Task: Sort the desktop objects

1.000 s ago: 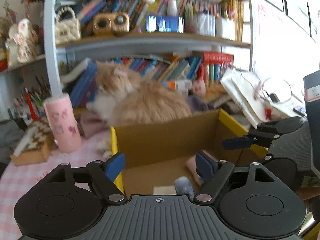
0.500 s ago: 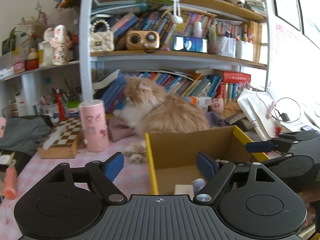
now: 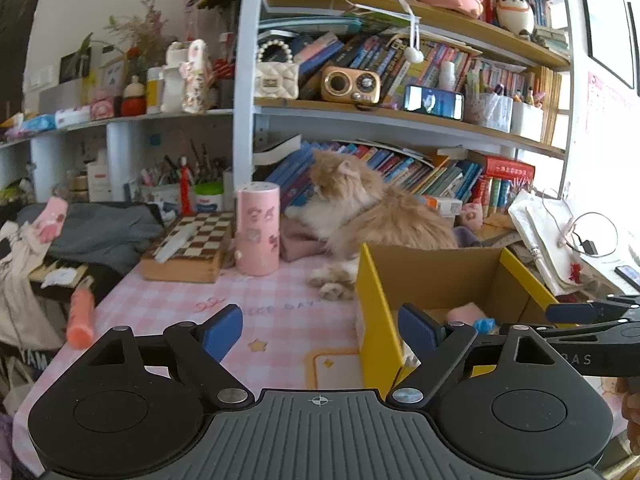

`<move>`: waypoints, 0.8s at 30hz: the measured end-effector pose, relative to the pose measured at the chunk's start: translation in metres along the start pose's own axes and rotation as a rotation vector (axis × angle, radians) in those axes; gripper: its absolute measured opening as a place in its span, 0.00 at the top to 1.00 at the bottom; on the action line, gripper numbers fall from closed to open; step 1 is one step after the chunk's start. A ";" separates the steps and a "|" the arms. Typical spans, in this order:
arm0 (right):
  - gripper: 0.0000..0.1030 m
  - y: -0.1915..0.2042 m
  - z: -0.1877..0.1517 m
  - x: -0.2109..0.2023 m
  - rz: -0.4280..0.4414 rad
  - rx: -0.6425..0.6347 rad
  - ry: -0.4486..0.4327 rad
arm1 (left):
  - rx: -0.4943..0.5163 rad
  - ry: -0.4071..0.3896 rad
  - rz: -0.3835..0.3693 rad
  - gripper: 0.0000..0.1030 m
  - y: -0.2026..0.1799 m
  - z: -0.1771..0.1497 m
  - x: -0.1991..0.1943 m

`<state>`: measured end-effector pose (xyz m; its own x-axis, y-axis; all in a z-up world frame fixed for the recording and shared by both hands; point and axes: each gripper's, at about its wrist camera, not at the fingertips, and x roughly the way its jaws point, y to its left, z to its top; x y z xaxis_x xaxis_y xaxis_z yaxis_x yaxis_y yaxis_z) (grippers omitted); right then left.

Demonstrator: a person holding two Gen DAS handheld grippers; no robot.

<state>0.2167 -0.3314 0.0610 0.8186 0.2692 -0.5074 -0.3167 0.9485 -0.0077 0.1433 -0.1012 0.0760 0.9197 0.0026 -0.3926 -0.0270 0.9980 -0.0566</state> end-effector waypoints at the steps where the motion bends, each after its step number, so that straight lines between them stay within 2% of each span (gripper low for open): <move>1: 0.37 0.004 -0.003 -0.003 -0.003 0.014 0.003 | -0.005 0.002 0.003 0.14 0.003 -0.003 -0.004; 6: 0.36 0.023 -0.020 -0.019 -0.022 0.060 0.024 | -0.018 0.025 0.007 0.11 0.016 -0.019 -0.019; 13: 0.35 0.050 -0.048 -0.038 -0.048 0.109 0.078 | 0.024 0.073 0.021 0.08 0.027 -0.045 -0.038; 19: 0.33 0.066 -0.069 -0.054 -0.073 0.148 0.114 | -0.012 0.126 -0.012 0.04 0.039 -0.061 -0.054; 24: 0.32 0.079 -0.084 -0.064 -0.081 0.183 0.143 | -0.020 0.158 -0.004 0.03 0.045 -0.071 -0.066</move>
<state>0.0986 -0.2880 0.0207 0.7575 0.1770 -0.6284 -0.1501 0.9840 0.0962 0.0536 -0.0605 0.0340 0.8470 -0.0129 -0.5314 -0.0326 0.9966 -0.0762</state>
